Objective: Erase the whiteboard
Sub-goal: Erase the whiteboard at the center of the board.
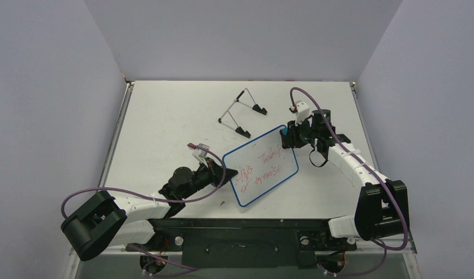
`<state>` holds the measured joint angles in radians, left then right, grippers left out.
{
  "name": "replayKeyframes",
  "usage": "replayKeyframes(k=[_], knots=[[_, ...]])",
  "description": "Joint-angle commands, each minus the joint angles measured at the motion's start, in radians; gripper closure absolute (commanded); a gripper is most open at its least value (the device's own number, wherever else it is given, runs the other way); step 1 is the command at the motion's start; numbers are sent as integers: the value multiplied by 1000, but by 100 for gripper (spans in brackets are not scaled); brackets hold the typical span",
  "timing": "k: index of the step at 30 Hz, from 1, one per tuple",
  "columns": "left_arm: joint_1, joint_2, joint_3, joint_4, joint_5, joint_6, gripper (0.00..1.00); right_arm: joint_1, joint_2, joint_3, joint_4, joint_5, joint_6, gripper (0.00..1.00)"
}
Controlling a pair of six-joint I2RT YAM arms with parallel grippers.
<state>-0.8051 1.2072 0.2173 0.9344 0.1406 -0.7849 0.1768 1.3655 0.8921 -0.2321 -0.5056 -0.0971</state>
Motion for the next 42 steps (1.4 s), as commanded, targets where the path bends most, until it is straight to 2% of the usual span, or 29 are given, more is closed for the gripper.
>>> replayKeyframes(k=[1, 5, 10, 13, 16, 20, 23, 28, 32, 42], knots=[[-4, -33, 11, 140, 38, 34, 100, 69, -61, 1, 18, -182, -41, 100], [-2, -39, 11, 133, 37, 37, 100, 45, -84, -13, 56, -184, -15, 100], [-2, -34, 18, 133, 45, 36, 100, -19, -27, -5, 77, -17, 39, 100], [-2, -38, 17, 135, 48, 36, 100, -33, 6, 7, 49, 10, 28, 100], [-1, -46, 15, 129, 46, 39, 100, -24, -12, 3, 48, -29, 24, 100], [-1, -46, 14, 126, 46, 41, 100, 38, -71, -8, 32, -174, -22, 100], [1, -43, 15, 126, 47, 40, 100, 55, -86, 2, 18, -137, -49, 100], [2, -32, 14, 137, 48, 34, 100, -8, -50, 2, 33, -22, -6, 100], [2, -21, 14, 151, 52, 30, 100, 16, -70, -6, 39, -86, -10, 100], [2, -26, 17, 141, 49, 30, 100, 58, -92, -28, 62, -108, 0, 100]])
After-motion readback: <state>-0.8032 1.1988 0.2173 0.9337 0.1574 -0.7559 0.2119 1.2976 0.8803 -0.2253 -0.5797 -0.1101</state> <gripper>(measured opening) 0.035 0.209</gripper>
